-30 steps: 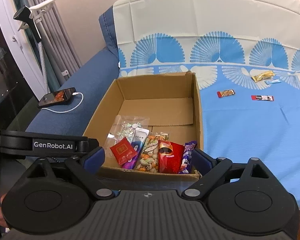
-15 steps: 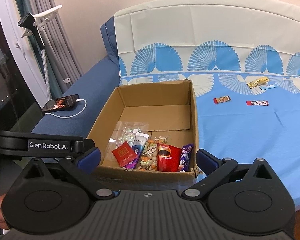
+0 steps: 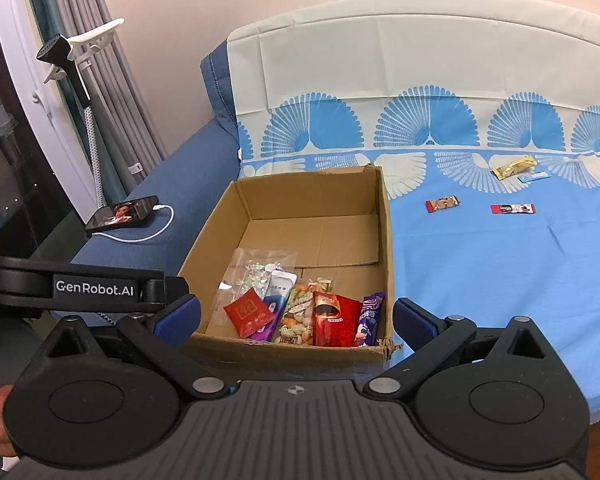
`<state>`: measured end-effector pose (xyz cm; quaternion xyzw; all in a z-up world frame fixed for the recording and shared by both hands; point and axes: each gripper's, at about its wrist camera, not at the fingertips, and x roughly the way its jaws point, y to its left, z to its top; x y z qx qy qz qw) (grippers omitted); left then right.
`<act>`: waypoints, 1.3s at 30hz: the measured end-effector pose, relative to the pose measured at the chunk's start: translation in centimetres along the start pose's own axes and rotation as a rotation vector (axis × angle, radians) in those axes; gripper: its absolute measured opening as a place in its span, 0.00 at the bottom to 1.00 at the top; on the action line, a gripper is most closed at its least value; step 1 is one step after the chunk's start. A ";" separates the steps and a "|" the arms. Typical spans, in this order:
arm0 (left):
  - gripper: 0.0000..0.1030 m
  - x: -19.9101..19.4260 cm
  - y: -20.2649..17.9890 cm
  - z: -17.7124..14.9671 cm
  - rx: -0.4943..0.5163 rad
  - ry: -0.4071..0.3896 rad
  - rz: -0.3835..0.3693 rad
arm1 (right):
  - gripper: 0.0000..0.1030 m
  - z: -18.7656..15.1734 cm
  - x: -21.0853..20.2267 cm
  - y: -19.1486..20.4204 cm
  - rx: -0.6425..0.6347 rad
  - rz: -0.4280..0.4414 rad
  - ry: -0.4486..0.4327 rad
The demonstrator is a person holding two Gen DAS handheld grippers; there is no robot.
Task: Organize snacks
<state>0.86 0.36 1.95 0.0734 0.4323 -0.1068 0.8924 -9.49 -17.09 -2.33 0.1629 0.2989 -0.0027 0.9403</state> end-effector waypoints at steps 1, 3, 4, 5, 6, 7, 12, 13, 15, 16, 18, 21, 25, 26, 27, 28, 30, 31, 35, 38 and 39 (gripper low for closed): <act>1.00 0.1 -0.1 0.0 0.001 0.001 0.000 | 0.99 0.0 0.0 0.0 0.002 0.001 0.000; 1.00 0.1 -0.2 0.1 0.006 0.003 0.003 | 0.99 0.0 0.1 -0.2 0.006 0.003 0.003; 1.00 0.2 -0.3 0.2 0.008 0.004 0.005 | 0.99 -0.1 0.2 -0.3 0.009 0.003 0.005; 1.00 0.2 -0.4 0.2 0.011 0.006 0.007 | 0.99 0.0 0.3 -0.4 0.013 0.004 0.006; 1.00 0.3 -0.5 0.3 0.013 0.008 0.008 | 0.99 0.0 0.4 -0.5 0.018 0.004 0.007; 1.00 0.3 -0.6 0.4 0.017 0.009 0.009 | 0.99 0.1 0.4 -0.7 0.021 0.005 0.007; 1.00 0.6 -1.5 1.1 0.032 0.009 0.014 | 0.99 0.1 0.5 -1.8 0.044 0.002 -0.001; 1.00 0.7 -1.7 1.2 0.037 0.010 0.014 | 0.99 0.1 0.5 -2.1 0.050 0.001 -0.003; 1.00 0.8 -2.3 1.5 0.045 0.015 0.011 | 0.99 0.2 0.4 -2.7 0.059 -0.004 -0.008; 1.00 0.9 -2.6 1.7 0.047 0.019 0.005 | 0.99 0.3 0.4 -3.0 0.063 -0.007 -0.011; 1.00 1.1 -3.2 2.0 0.049 0.025 -0.007 | 0.99 0.5 0.3 -3.8 0.073 -0.016 -0.018; 1.00 1.3 -4.5 2.9 0.066 0.024 -0.025 | 0.99 1.0 0.0 -5.5 0.090 -0.042 -0.036; 1.00 2.1 -7.2 4.4 0.109 0.034 -0.062 | 0.99 1.9 -0.8 -8.4 0.095 -0.096 -0.077; 1.00 2.3 -7.8 4.9 0.118 0.036 -0.071 | 0.99 2.2 -1.1 -9.4 0.095 -0.114 -0.090; 1.00 2.6 -8.6 5.4 0.126 0.040 -0.079 | 1.00 2.5 -1.4 -10.4 0.097 -0.131 -0.100; 1.00 3.0 -9.4 5.8 0.134 0.044 -0.086 | 1.00 2.7 -1.5 -11.6 0.104 -0.152 -0.110; 1.00 3.9 -11.0 6.9 0.144 0.061 -0.102 | 1.00 3.2 -1.8 -13.7 0.118 -0.188 -0.124; 1.00 4.5 -11.9 7.5 0.150 0.069 -0.112 | 1.00 3.5 -1.8 -15.0 0.129 -0.208 -0.130; 1.00 7.4 -15.4 9.9 0.200 0.093 -0.117 | 1.00 4.5 -1.4 -20.0 0.176 -0.268 -0.146; 1.00 10.8 -18.3 11.7 0.243 0.138 -0.113 | 1.00 5.3 -0.5 -23.8 0.209 -0.306 -0.150; 1.00 12.0 -19.2 12.2 0.249 0.162 -0.114 | 1.00 5.6 0.1 -25.0 0.224 -0.318 -0.146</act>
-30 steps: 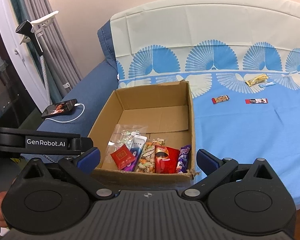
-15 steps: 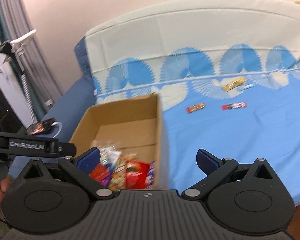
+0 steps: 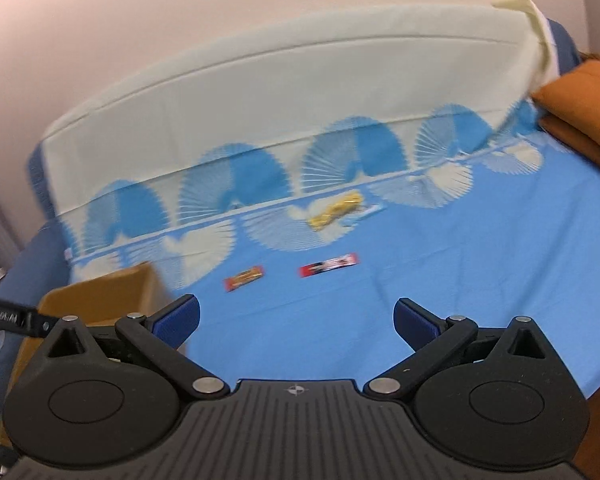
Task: Organize snacks
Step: 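Grasp the red-ended candy bar with the left tool while the right tool grasps the blue-white stick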
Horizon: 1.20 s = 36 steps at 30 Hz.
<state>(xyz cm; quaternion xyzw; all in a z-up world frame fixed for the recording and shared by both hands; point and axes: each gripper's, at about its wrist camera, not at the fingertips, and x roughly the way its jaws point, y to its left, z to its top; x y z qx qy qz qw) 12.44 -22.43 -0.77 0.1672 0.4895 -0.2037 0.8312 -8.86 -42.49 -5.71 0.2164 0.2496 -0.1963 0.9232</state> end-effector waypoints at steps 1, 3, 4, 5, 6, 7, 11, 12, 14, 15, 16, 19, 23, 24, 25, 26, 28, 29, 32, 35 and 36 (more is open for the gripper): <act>1.00 1.3 -0.5 0.9 0.002 0.021 -0.008 | 1.00 0.4 1.1 -0.9 0.016 -0.013 0.005; 1.00 4.2 -1.5 2.7 0.011 0.059 -0.011 | 1.00 1.2 3.7 -2.9 0.047 -0.036 0.031; 1.00 5.7 -2.0 3.8 0.015 0.071 -0.005 | 1.00 1.6 4.9 -3.7 0.063 -0.049 0.039; 1.00 7.1 -2.4 4.7 0.020 0.078 0.003 | 1.00 1.9 6.4 -4.7 0.080 -0.058 0.051; 1.00 8.8 -2.8 5.7 0.026 0.087 0.014 | 1.00 2.4 8.0 -5.5 0.092 -0.068 0.065; 1.00 10.2 -3.2 6.6 0.031 0.095 0.023 | 1.00 2.7 9.4 -6.1 0.100 -0.079 0.072; 1.00 16.8 -4.7 10.0 0.056 0.125 0.048 | 1.00 5.7 16.7 -8.4 0.139 -0.158 0.068; 1.00 18.6 -4.9 10.9 0.061 0.129 0.059 | 1.00 6.4 18.6 -8.9 0.144 -0.181 0.062; 1.00 21.9 -5.5 12.1 0.077 0.135 0.090 | 1.00 8.0 23.4 -9.8 0.147 -0.251 0.057; 1.00 23.3 -5.7 12.7 0.086 0.140 0.097 | 1.00 8.6 26.0 -10.2 0.145 -0.268 0.066; 1.00 24.6 -5.9 13.2 0.096 0.148 0.097 | 1.00 9.0 28.1 -10.7 0.146 -0.273 0.085; 1.00 27.9 -6.3 14.3 0.133 0.129 0.154 | 1.00 10.1 35.6 -11.2 0.142 -0.267 0.170; 1.00 31.9 -7.0 15.2 0.246 0.139 0.119 | 1.00 10.4 43.0 -11.1 0.155 -0.308 0.226; 1.00 32.7 -6.9 15.4 0.236 0.158 0.118 | 1.00 10.6 44.2 -11.2 0.169 -0.319 0.219; 1.00 33.5 -6.7 15.6 0.221 0.167 0.107 | 1.00 10.7 45.6 -11.3 0.187 -0.319 0.209; 1.00 33.8 -6.4 15.8 0.204 0.163 0.087 | 1.00 10.8 46.6 -11.5 0.198 -0.314 0.208; 1.00 34.2 -5.8 16.3 0.163 0.145 0.039 | 1.00 10.8 48.2 -11.4 0.164 -0.337 0.185; 1.00 34.4 -5.6 16.5 0.147 0.152 0.028 | 1.00 10.6 48.7 -10.8 0.103 -0.367 0.172; 1.00 34.8 -4.8 16.6 0.096 0.167 0.007 | 0.89 9.1 48.5 -9.3 -0.016 -0.373 0.120; 0.58 33.9 -4.6 16.4 0.106 0.145 -0.044 | 0.22 8.2 46.5 -8.5 -0.076 -0.313 0.085; 0.38 33.2 -4.7 16.2 0.106 0.138 -0.064 | 0.18 7.9 45.9 -8.0 -0.104 -0.297 0.101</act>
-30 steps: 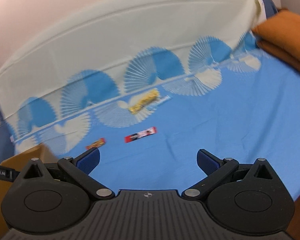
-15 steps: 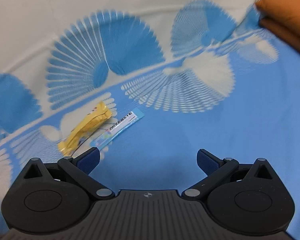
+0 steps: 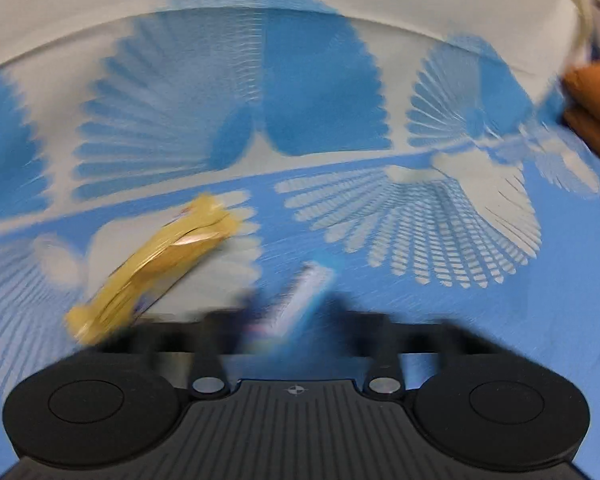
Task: Organize snacks
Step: 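Grasp the red-ended candy bar with the left tool while the right tool grasps the blue-white stick, then carry both snacks over the box, lower them in and open both tools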
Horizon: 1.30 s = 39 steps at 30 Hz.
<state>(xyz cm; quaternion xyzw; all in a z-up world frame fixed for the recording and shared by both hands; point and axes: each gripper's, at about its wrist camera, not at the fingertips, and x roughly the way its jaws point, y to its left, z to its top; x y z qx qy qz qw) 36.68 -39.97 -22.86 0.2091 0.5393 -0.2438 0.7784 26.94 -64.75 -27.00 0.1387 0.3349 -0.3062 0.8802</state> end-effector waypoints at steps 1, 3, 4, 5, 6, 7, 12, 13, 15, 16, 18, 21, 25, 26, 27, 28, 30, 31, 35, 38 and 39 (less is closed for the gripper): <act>0.20 -0.5 -0.3 -0.3 0.009 0.005 0.010 | 0.17 -0.4 -0.6 0.0 -0.009 0.015 0.016; 0.19 -1.1 -0.6 -1.2 0.004 0.016 0.007 | 0.15 -1.2 -2.1 0.3 -0.022 0.101 0.046; 0.18 -1.4 -0.7 -1.7 0.005 0.021 0.001 | 0.15 -1.7 -3.1 0.8 -0.054 0.149 0.063; 0.18 -1.7 -0.9 -2.2 0.009 0.026 -0.001 | 0.15 -2.2 -3.9 1.3 -0.088 0.173 0.075; 0.18 -2.2 -1.3 -2.6 0.010 0.029 -0.010 | 0.15 -2.7 -4.6 1.7 -0.123 0.186 0.089; 0.18 -2.7 -1.5 -3.0 0.008 0.030 -0.021 | 0.15 -3.6 -5.6 2.3 -0.167 0.181 0.097; 0.18 -6.2 -2.6 -5.8 0.001 0.018 -0.088 | 0.15 -7.4 -10.5 2.5 -0.261 0.204 0.170; 0.18 -6.8 -2.8 -6.2 0.004 0.011 -0.096 | 0.15 -8.2 -11.8 2.1 -0.249 0.206 0.171; 0.18 -9.0 -3.1 -7.2 0.003 -0.017 -0.114 | 0.15 -8.9 -14.6 1.3 -0.215 0.214 0.124; 0.18 -10.3 -3.2 -7.8 0.000 -0.034 -0.124 | 0.15 -8.9 -16.1 1.1 -0.193 0.211 0.099; 0.18 -12.9 -3.3 -8.7 -0.012 -0.063 -0.151 | 0.15 -8.7 -18.9 0.3 -0.124 0.217 0.062; 0.18 -17.1 -3.2 -10.3 -0.029 -0.113 -0.188 | 0.15 -8.6 -23.9 -0.6 0.005 0.232 0.013; 0.18 -23.1 -2.6 -13.0 -0.049 -0.186 -0.214 | 0.15 -9.0 -30.6 -1.0 0.086 0.276 -0.053; 0.18 -24.8 -2.3 -14.0 -0.056 -0.205 -0.216 | 0.15 -9.3 -32.7 -0.9 0.097 0.290 -0.073; 0.18 -26.1 -2.1 -14.8 -0.061 -0.219 -0.218 | 0.15 -9.4 -34.3 -0.9 0.100 0.304 -0.086; 0.18 -27.4 -1.8 -15.7 -0.066 -0.231 -0.217 | 0.15 -9.9 -36.4 -0.8 0.100 0.320 -0.104; 0.18 -30.1 -1.0 -17.9 -0.074 -0.255 -0.208 | 0.15 -10.6 -39.8 -0.3 0.090 0.349 -0.127; 0.18 -31.2 -0.7 -19.0 -0.077 -0.265 -0.200 | 0.15 -10.9 -41.1 -0.1 0.085 0.362 -0.135; 0.18 -35.4 0.7 -23.6 -0.077 -0.280 -0.116 | 0.15 -12.7 -47.0 1.6 0.037 0.421 -0.160; 0.18 -37.5 2.1 -27.1 -0.093 -0.279 -0.084 | 0.15 -14.4 -50.6 3.3 0.010 0.482 -0.154; 0.18 -38.0 2.6 -28.3 -0.103 -0.279 -0.077 | 0.15 -15.0 -51.7 3.9 -0.003 0.507 -0.151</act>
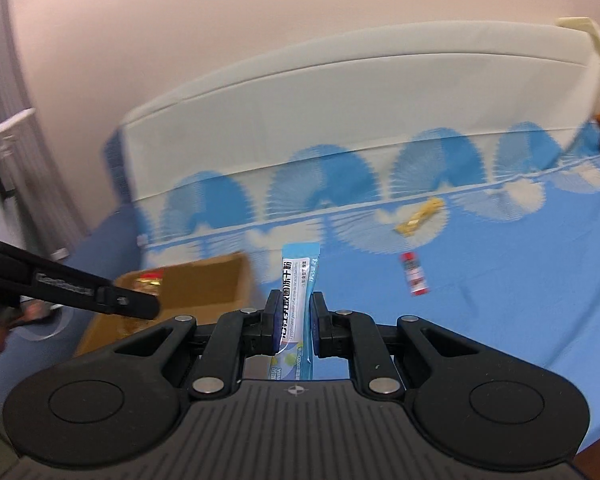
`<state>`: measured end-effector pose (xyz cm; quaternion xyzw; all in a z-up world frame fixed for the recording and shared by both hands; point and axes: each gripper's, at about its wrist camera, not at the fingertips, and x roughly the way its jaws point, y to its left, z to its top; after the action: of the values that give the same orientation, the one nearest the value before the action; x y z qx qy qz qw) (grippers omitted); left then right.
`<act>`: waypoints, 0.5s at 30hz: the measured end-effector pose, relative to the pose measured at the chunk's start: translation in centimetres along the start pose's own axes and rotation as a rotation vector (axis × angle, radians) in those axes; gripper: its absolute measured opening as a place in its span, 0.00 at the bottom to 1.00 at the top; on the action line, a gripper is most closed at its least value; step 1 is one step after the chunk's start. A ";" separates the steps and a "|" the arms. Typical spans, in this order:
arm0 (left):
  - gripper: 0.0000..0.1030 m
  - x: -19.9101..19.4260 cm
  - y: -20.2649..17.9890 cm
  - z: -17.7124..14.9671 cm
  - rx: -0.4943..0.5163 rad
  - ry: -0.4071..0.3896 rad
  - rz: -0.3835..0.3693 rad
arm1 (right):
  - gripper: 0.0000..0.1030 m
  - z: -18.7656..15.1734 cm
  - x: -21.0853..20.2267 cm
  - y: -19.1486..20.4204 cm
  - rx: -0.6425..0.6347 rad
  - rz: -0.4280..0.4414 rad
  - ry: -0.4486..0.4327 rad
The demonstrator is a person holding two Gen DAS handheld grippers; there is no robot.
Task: Organize snacks
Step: 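Carry both snacks over the box, lower them in and open both tools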
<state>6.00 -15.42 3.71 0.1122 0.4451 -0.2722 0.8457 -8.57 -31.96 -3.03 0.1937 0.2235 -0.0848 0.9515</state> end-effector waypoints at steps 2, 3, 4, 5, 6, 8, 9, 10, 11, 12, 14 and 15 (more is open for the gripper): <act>0.18 -1.5 1.0 -1.9 -0.019 -0.003 0.020 | 0.15 -0.9 -1.0 2.1 -0.022 0.038 0.018; 0.18 -2.3 1.5 -3.0 -0.030 -0.003 0.030 | 0.15 -1.4 -1.4 3.2 -0.031 0.055 0.028; 0.18 -3.0 2.0 -4.1 -0.043 -0.004 0.035 | 0.15 -1.9 -1.8 4.1 -0.040 0.070 0.041; 0.18 -3.6 2.6 -5.0 -0.058 -0.004 0.041 | 0.15 -2.4 -2.2 5.0 -0.050 0.088 0.058; 0.18 -4.3 3.1 -6.0 -0.074 -0.005 0.044 | 0.15 -2.9 -2.5 5.7 -0.057 0.100 0.068; 0.18 -5.5 4.2 -7.7 -0.102 -0.011 0.053 | 0.15 -3.9 -3.2 7.3 -0.078 0.119 0.090; 0.18 -6.1 4.7 -8.4 -0.112 -0.016 0.061 | 0.15 -4.3 -3.4 7.9 -0.090 0.126 0.100; 0.18 -6.7 5.1 -9.1 -0.118 -0.023 0.069 | 0.15 -4.7 -3.6 8.6 -0.103 0.132 0.113; 0.18 -7.1 5.5 -9.6 -0.122 -0.031 0.077 | 0.15 -5.1 -3.8 9.1 -0.113 0.138 0.126; 0.18 -7.5 5.8 -10.0 -0.126 -0.037 0.083 | 0.15 -5.5 -4.0 9.6 -0.122 0.143 0.134; 0.18 -8.1 6.2 -10.6 -0.131 -0.049 0.087 | 0.15 -6.0 -4.4 10.6 -0.146 0.152 0.147; 0.18 -8.3 6.4 -10.7 -0.133 -0.055 0.088 | 0.15 -6.2 -4.4 10.9 -0.157 0.155 0.149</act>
<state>-1.61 -2.52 3.94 0.0676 0.4335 -0.2076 0.8743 -12.18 -19.16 -2.47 0.1412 0.2840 0.0212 0.9481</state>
